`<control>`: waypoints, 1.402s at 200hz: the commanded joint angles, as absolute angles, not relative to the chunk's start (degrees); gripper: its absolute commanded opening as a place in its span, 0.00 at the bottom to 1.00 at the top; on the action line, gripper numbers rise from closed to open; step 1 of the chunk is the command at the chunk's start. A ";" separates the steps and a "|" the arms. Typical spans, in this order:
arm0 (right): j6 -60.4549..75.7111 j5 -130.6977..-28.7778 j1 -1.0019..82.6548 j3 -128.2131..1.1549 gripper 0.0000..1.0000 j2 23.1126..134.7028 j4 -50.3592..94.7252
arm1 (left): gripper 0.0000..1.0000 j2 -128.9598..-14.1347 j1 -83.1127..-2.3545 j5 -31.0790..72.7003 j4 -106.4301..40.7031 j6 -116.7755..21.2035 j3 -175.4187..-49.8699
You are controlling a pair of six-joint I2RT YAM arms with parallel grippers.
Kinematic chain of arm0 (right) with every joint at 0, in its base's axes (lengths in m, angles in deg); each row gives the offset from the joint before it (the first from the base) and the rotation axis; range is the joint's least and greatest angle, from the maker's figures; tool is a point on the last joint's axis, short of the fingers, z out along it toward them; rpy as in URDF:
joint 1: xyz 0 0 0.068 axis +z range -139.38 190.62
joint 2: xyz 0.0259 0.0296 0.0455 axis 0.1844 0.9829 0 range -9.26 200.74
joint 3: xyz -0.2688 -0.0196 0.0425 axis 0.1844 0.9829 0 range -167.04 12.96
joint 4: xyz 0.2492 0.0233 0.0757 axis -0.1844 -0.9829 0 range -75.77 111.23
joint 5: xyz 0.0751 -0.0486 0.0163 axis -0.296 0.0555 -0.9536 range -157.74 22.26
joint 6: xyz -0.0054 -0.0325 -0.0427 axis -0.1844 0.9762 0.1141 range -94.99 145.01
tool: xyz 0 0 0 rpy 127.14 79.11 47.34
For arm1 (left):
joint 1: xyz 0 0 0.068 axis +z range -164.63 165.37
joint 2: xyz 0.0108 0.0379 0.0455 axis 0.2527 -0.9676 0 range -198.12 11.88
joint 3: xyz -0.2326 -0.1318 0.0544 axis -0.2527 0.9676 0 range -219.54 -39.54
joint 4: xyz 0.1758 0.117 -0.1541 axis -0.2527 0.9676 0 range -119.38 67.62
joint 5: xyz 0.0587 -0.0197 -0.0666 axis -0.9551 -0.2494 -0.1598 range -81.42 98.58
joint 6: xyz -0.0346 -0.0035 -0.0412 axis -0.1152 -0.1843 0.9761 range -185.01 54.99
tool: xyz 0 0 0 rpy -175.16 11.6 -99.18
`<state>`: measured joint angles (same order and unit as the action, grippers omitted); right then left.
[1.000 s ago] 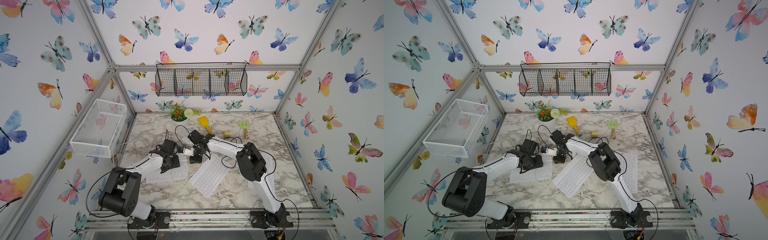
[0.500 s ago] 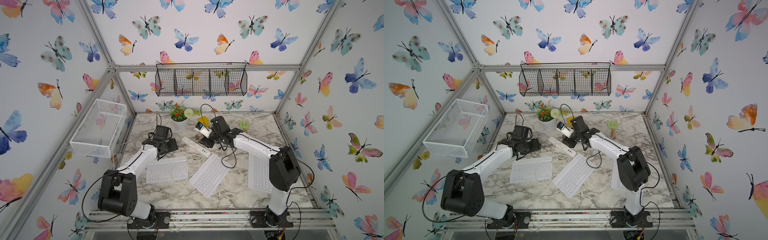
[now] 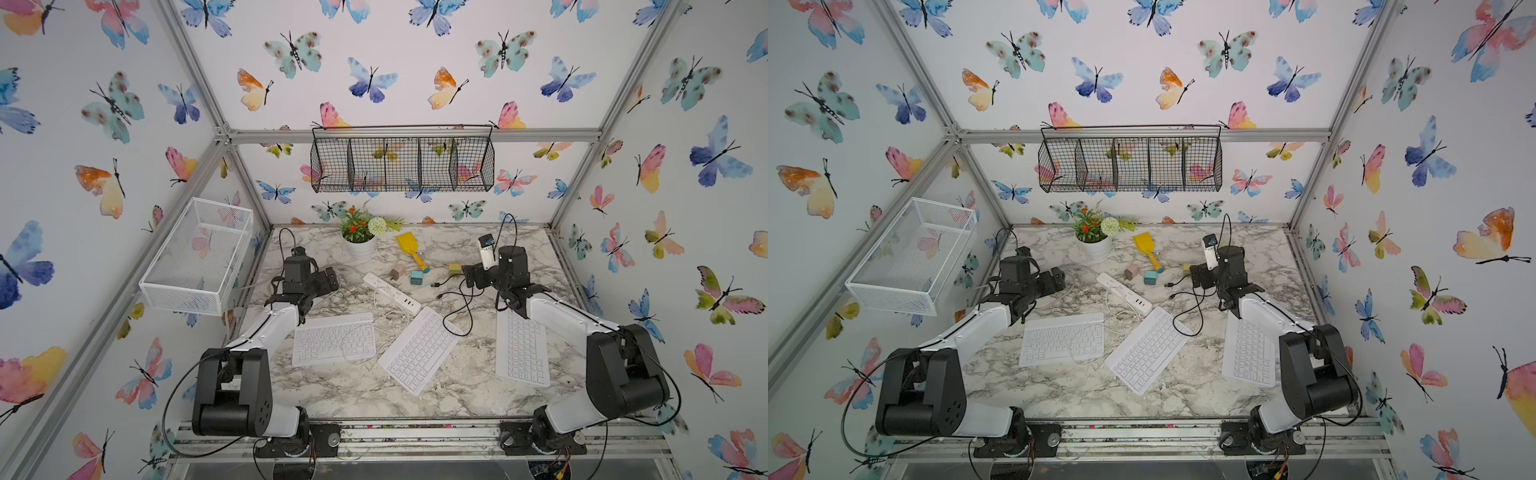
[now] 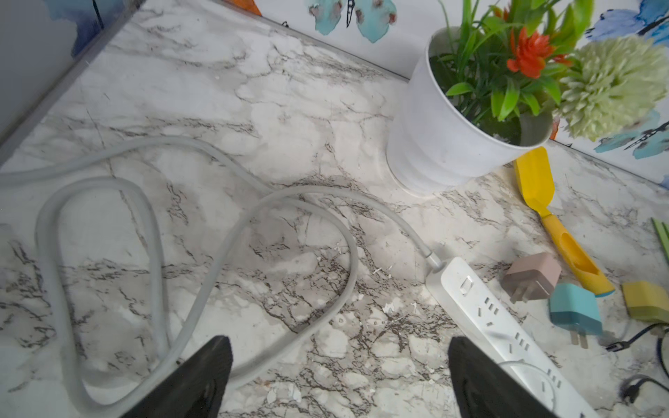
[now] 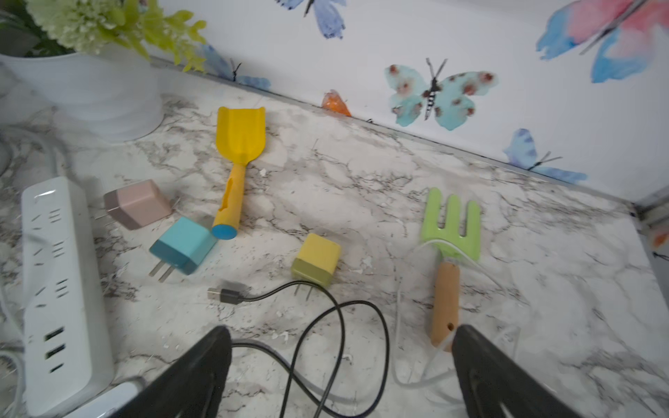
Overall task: Unplug the wireless keyboard
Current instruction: Reset both arms
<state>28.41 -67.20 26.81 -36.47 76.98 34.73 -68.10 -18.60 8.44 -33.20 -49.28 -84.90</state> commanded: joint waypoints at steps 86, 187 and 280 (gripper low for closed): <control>19.20 -45.74 20.21 -13.22 0.98 67.53 60.78 | 0.99 -62.90 -17.16 -1.68 -76.94 -62.39 -56.86; 24.33 -50.95 20.01 -3.95 0.98 65.11 74.00 | 0.98 -68.74 -17.66 1.64 -90.13 -63.99 -51.89; 23.81 -63.78 14.35 -3.51 0.98 80.58 85.62 | 0.98 -68.77 -17.59 1.72 -90.21 -63.97 -51.84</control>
